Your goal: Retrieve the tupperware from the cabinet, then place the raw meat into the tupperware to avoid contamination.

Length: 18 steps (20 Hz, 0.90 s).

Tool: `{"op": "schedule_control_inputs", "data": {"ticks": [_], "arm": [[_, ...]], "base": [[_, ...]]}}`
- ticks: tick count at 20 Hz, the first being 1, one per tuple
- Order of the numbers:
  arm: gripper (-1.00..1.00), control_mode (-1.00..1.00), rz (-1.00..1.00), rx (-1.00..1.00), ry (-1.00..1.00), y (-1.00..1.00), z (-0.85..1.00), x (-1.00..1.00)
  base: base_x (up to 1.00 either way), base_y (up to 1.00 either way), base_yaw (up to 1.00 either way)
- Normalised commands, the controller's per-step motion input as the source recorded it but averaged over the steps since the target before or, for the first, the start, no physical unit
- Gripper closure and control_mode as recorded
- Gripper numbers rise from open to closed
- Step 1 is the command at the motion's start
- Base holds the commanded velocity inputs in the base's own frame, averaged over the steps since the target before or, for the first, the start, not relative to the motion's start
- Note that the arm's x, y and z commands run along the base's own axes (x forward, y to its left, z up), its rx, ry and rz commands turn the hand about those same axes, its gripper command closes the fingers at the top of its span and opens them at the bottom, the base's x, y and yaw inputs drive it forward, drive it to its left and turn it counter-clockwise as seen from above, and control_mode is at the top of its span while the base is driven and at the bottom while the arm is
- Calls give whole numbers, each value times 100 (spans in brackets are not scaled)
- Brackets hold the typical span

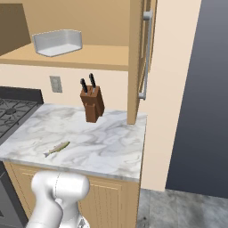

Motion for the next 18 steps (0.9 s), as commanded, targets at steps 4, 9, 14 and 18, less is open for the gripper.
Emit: {"op": "schedule_control_inputs", "data": {"ticks": [4, 9, 14, 18], "arm": [[-100, -100, -3, 22, 6, -90, 21, 0], [-100, -100, -1, 18, 3, -68, 24, 24], [-100, -100, 0, 8, 0, -20, 10, 79], [-100, -100, 0, 8, 0, -4, 11, 85]], "base": [[0, 0, 0], [0, 0, 0], [0, 0, 0], [0, 0, 0]]}}
